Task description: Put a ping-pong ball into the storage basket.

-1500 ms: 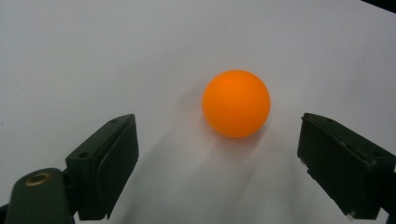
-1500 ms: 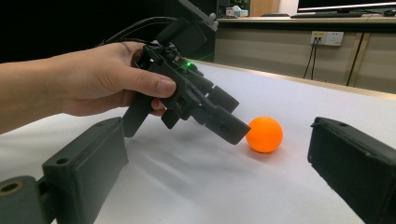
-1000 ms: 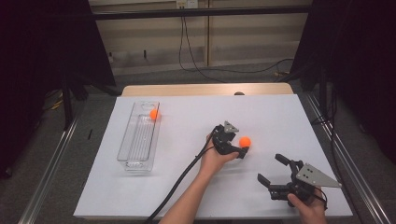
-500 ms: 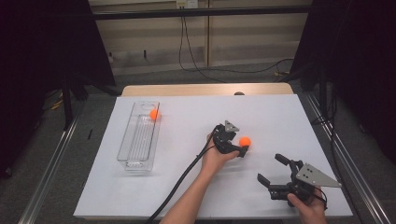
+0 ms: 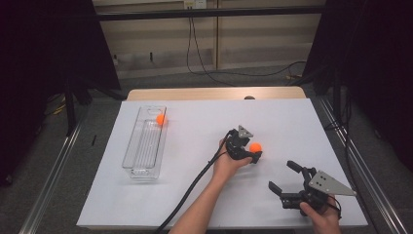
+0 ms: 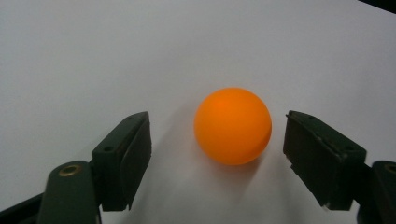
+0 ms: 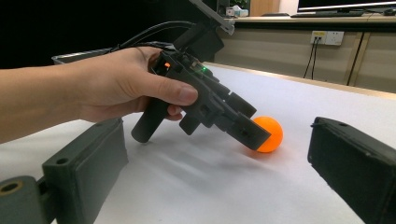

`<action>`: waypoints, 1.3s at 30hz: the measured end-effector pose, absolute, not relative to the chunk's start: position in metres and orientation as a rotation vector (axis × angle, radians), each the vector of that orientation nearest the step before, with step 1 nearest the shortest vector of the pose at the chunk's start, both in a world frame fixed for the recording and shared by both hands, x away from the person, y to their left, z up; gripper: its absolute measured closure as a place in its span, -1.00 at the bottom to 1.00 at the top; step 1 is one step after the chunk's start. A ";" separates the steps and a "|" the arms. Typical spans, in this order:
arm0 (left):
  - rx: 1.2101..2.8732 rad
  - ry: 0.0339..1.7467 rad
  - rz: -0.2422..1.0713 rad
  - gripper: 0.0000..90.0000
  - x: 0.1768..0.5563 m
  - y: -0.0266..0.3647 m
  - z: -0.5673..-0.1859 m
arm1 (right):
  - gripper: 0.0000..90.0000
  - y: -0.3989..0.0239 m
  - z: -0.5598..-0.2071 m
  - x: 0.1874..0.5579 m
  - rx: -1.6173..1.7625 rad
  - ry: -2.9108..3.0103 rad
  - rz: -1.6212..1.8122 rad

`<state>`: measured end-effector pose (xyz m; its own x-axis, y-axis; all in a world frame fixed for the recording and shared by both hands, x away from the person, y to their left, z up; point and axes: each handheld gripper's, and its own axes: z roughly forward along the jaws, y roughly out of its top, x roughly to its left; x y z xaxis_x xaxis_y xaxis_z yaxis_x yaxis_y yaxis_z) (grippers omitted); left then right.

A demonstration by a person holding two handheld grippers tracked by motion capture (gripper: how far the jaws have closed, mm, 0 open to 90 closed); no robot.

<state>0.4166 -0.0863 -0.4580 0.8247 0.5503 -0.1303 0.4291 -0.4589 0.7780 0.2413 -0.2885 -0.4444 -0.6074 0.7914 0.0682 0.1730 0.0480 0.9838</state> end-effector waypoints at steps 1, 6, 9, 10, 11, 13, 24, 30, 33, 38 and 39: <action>2.122 0.714 0.176 -0.44 0.417 -0.087 -0.459 | -0.91 -0.289 -0.444 0.241 0.967 1.826 1.598; 2.129 0.707 0.169 -0.32 0.418 -0.089 -0.462 | -0.91 -0.289 -0.444 0.241 0.968 1.828 1.597; 2.141 0.699 0.171 -0.25 0.418 -0.091 -0.462 | -0.91 -0.289 -0.444 0.241 0.967 1.828 1.598; 2.144 0.694 0.173 -0.24 0.417 -0.092 -0.462 | -0.91 -0.289 -0.444 0.241 0.968 1.828 1.597; 2.141 0.692 0.170 -0.21 0.417 -0.093 -0.462 | -0.91 -0.289 -0.444 0.241 0.971 1.827 1.598; 2.148 0.685 0.172 -0.17 0.417 -0.094 -0.461 | -0.91 -0.289 -0.444 0.241 0.968 1.828 1.597; 2.163 0.675 0.156 0.13 0.418 -0.098 -0.462 | -0.91 -0.289 -0.444 0.241 0.967 1.826 1.597; 2.151 0.667 0.132 0.13 0.417 -0.091 -0.455 | -0.91 -0.289 -0.445 0.241 0.969 1.827 1.596; 2.142 0.665 0.122 0.13 0.416 -0.086 -0.453 | -0.91 -0.289 -0.445 0.242 0.972 1.827 1.593; 2.137 0.671 0.097 0.13 0.413 -0.077 -0.452 | -0.91 -0.289 -0.445 0.241 0.970 1.830 1.593; 2.136 0.676 0.096 0.13 0.412 -0.075 -0.451 | -0.91 -0.289 -0.445 0.241 0.970 1.829 1.593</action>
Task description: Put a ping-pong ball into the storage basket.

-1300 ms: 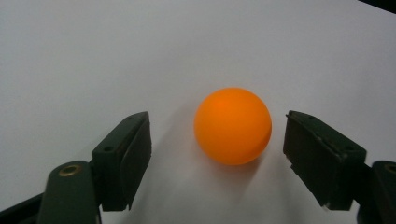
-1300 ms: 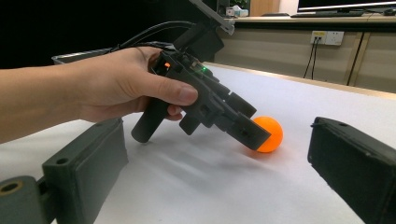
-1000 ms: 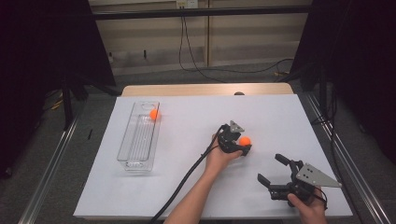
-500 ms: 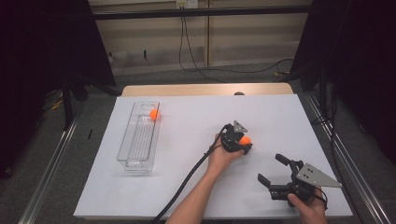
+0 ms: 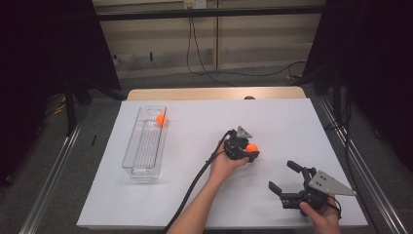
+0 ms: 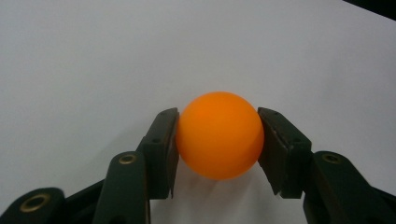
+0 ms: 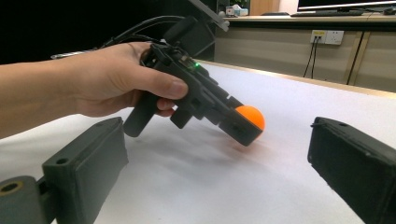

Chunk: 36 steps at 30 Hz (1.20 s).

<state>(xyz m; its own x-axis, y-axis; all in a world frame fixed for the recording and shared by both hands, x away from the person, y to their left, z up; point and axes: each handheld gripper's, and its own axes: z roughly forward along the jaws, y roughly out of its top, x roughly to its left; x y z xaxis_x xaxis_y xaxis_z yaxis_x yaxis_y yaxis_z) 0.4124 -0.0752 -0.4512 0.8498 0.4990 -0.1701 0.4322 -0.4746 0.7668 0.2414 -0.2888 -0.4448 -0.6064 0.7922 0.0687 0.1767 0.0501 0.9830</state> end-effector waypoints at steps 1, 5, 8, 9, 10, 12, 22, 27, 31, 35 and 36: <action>2.134 0.674 0.090 0.13 0.412 -0.074 -0.451 | -0.91 -0.289 -0.445 0.241 0.972 1.829 1.592; 2.144 0.670 0.078 0.13 0.410 -0.067 -0.448 | -0.91 -0.289 -0.445 0.242 0.967 1.831 1.591; 2.145 0.673 0.074 0.13 0.410 -0.062 -0.449 | -0.91 -0.288 -0.445 0.242 0.966 1.831 1.590; 2.140 0.674 0.070 0.13 0.409 -0.061 -0.449 | -0.91 -0.288 -0.445 0.242 0.967 1.834 1.589; 2.138 0.672 0.071 0.13 0.409 -0.060 -0.449 | -0.91 -0.288 -0.445 0.242 0.967 1.833 1.590; 2.138 0.674 0.072 0.13 0.408 -0.057 -0.449 | -0.91 -0.288 -0.445 0.242 0.967 1.833 1.590; 2.138 0.688 0.071 0.13 0.406 -0.047 -0.446 | -0.91 -0.288 -0.445 0.242 0.965 1.834 1.589; 2.143 0.701 0.074 0.13 0.406 -0.039 -0.446 | -0.91 -0.288 -0.445 0.242 0.967 1.832 1.590; 2.148 0.720 0.073 0.13 0.407 -0.033 -0.445 | -0.91 -0.288 -0.445 0.242 0.971 1.829 1.591; 2.155 0.719 0.068 0.13 0.406 -0.028 -0.444 | -0.91 -0.288 -0.445 0.242 0.974 1.830 1.588; 2.154 0.716 0.068 0.13 0.406 -0.028 -0.444 | -0.91 -0.288 -0.445 0.242 0.975 1.830 1.588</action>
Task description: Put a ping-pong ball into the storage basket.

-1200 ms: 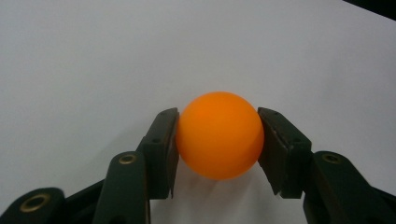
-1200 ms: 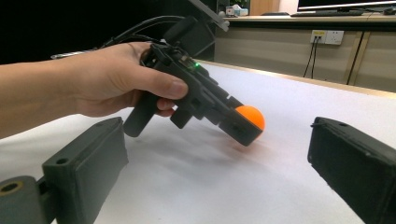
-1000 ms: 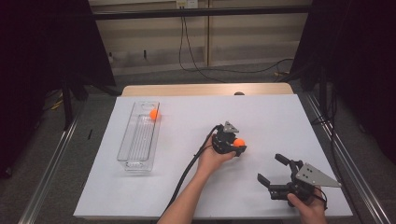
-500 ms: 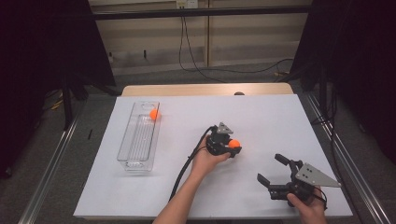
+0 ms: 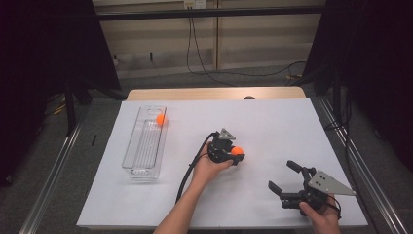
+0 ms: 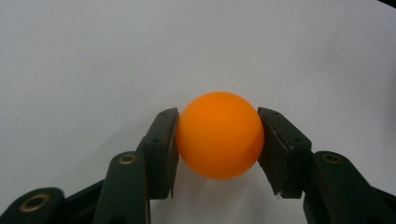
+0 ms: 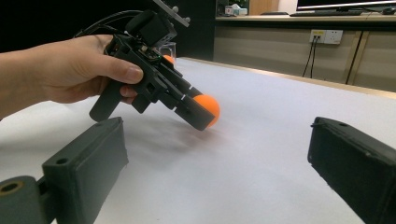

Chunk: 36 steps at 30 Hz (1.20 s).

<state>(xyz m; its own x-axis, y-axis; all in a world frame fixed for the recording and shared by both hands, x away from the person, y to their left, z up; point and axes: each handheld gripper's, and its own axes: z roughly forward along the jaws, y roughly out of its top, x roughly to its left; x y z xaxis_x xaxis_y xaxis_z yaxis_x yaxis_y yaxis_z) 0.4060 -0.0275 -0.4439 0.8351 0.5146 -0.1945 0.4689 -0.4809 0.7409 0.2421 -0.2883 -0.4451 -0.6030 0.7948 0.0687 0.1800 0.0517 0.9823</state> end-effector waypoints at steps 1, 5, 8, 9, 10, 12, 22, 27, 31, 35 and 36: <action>2.156 0.714 0.070 0.13 0.406 -0.027 -0.443 | -0.91 -0.288 -0.445 0.242 0.975 1.830 1.588; 2.155 0.723 0.064 0.13 0.404 -0.024 -0.442 | -0.91 -0.288 -0.445 0.242 0.975 1.828 1.588; 2.156 0.728 0.058 0.13 0.404 -0.021 -0.441 | -0.91 -0.288 -0.445 0.242 0.976 1.828 1.589; 2.157 0.730 0.057 0.13 0.404 -0.021 -0.441 | -0.91 -0.288 -0.445 0.242 0.976 1.828 1.588; 2.158 0.731 0.062 0.13 0.404 -0.020 -0.441 | -0.91 -0.288 -0.445 0.243 0.976 1.828 1.587; 2.162 0.731 0.063 0.13 0.404 -0.018 -0.441 | -0.91 -0.288 -0.445 0.243 0.976 1.828 1.588; 2.152 0.751 0.059 0.13 0.402 -0.006 -0.439 | -0.91 -0.287 -0.446 0.243 0.974 1.830 1.586; 2.152 0.761 0.061 0.13 0.403 -0.001 -0.439 | -0.91 -0.288 -0.445 0.242 0.973 1.828 1.588; 2.138 0.761 0.062 0.13 0.403 0.000 -0.437 | -0.91 -0.287 -0.445 0.242 0.973 1.830 1.587; 2.134 0.766 0.060 0.13 0.404 0.002 -0.437 | -0.91 -0.287 -0.445 0.242 0.973 1.828 1.591; 2.133 0.769 0.061 0.13 0.404 0.003 -0.437 | -0.91 -0.288 -0.445 0.242 0.971 1.829 1.591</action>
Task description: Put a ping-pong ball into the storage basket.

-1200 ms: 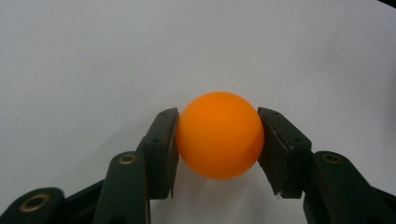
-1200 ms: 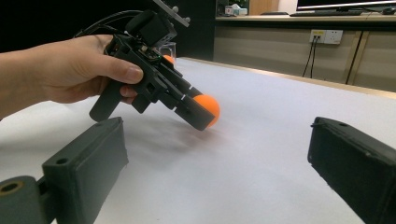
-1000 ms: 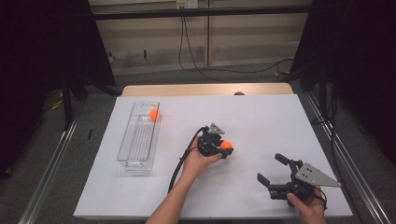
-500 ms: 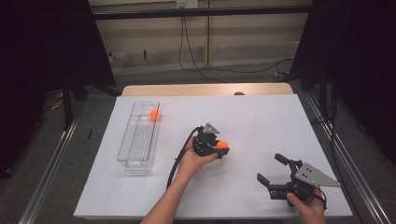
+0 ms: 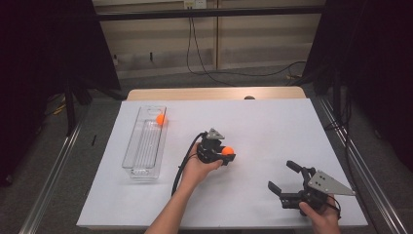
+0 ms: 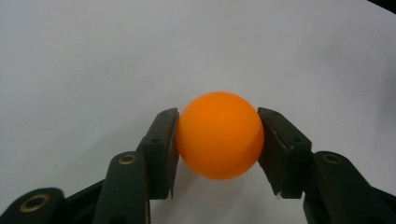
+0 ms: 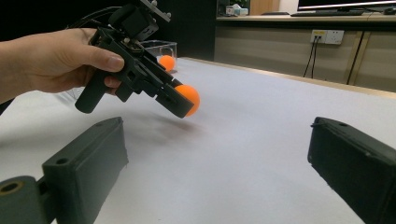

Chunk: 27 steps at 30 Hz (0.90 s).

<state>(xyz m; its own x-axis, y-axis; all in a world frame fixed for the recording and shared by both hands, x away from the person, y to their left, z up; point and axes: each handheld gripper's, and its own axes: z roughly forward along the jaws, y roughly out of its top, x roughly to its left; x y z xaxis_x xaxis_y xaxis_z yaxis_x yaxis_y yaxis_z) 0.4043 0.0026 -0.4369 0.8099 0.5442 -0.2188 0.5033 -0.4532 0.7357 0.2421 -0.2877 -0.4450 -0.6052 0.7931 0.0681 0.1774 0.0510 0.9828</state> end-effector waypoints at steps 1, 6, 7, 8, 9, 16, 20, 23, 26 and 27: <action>2.133 0.770 0.062 0.13 0.405 0.004 -0.437 | -0.91 -0.288 -0.445 0.242 0.971 1.828 1.591; 2.116 0.786 0.061 0.13 0.406 0.008 -0.435 | -0.91 -0.288 -0.445 0.242 0.968 1.831 1.590; 2.112 0.783 0.064 0.13 0.406 0.009 -0.435 | -0.91 -0.287 -0.445 0.242 0.968 1.831 1.592; 2.111 0.782 0.065 0.13 0.406 0.011 -0.434 | -0.91 -0.288 -0.445 0.242 0.968 1.830 1.593; 2.102 0.791 0.067 0.13 0.406 0.011 -0.433 | -0.91 -0.287 -0.445 0.242 0.973 1.827 1.596; 2.102 0.801 0.081 0.13 0.408 0.016 -0.433 | -0.91 -0.287 -0.445 0.242 0.967 1.831 1.591; 2.091 0.805 0.083 0.13 0.408 0.019 -0.432 | -0.91 -0.287 -0.445 0.242 0.967 1.830 1.593; 2.080 0.809 0.089 0.13 0.409 0.021 -0.431 | -0.91 -0.287 -0.445 0.242 0.966 1.833 1.593; 2.077 0.816 0.092 0.13 0.409 0.023 -0.430 | -0.91 -0.287 -0.445 0.242 0.966 1.831 1.593; 2.077 0.818 0.094 0.13 0.409 0.024 -0.430 | -0.91 -0.287 -0.445 0.242 0.966 1.831 1.592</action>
